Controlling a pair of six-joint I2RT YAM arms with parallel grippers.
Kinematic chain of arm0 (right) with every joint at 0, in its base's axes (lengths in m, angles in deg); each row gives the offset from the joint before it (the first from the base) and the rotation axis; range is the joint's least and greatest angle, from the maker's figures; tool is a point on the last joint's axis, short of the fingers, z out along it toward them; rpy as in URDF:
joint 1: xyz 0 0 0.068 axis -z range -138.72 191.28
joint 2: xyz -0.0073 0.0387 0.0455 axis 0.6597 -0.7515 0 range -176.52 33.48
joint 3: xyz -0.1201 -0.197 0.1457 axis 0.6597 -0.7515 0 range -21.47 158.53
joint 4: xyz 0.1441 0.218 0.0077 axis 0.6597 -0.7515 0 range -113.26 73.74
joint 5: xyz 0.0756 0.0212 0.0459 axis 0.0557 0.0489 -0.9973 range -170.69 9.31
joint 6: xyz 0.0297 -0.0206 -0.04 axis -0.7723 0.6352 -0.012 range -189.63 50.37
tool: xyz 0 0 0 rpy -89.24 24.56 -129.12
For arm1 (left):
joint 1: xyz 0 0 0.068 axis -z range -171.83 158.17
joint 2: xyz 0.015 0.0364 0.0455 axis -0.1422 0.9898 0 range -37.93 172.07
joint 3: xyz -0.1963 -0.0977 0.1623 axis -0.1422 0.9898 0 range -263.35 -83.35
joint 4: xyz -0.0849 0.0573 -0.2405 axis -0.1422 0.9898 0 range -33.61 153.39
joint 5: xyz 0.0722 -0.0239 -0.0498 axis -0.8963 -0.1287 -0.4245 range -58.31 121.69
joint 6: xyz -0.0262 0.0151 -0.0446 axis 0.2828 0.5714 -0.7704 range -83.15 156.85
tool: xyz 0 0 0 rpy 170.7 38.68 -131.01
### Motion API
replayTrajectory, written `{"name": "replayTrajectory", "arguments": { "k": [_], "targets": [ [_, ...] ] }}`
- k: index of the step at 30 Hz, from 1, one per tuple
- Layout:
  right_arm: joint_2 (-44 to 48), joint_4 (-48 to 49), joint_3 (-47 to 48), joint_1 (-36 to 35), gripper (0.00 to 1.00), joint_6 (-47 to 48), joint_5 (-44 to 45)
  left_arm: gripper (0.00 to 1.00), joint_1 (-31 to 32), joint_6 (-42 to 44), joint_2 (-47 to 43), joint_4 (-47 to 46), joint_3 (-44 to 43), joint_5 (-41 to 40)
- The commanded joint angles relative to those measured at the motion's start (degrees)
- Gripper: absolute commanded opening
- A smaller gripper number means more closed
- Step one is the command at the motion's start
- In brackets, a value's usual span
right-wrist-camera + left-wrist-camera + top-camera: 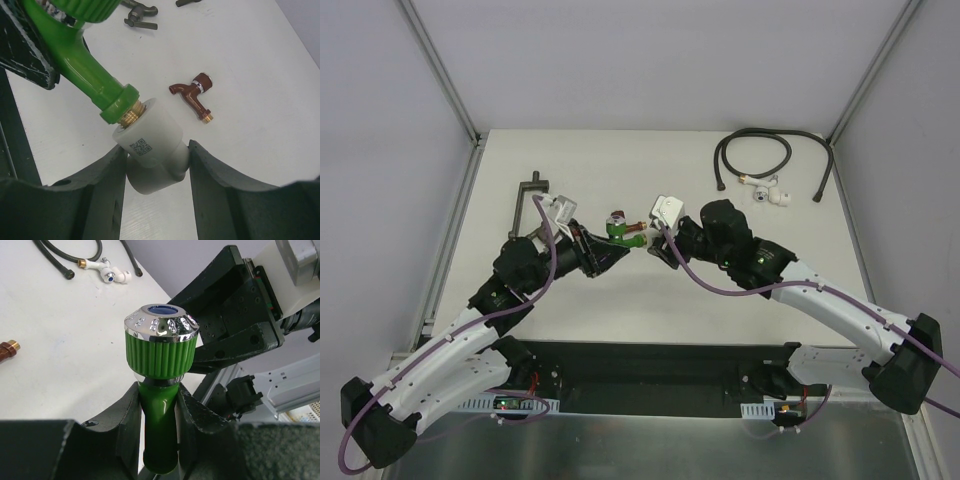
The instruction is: Install the water faucets
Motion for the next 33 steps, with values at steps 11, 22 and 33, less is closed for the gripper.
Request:
{"name": "replayTrajectory", "arguments": {
  "k": [11, 22, 33],
  "targets": [
    [-0.36, 6.68, 3.74, 0.42, 0.02, -1.92, -12.8, 0.0, 1.19, 18.3, 0.29, 5.93, -2.38, 11.88],
    [-2.12, 4.66, 4.97, 1.92, 0.02, -3.77, -17.28, 0.01, 1.27, 32.36, 0.38, 11.22, -3.61, 15.31],
    [-4.93, 3.87, 6.99, 3.85, 0.02, -7.45, -20.63, 0.0, 1.71, 44.22, 1.0, 12.27, -2.73, 14.25]
  ]
}}
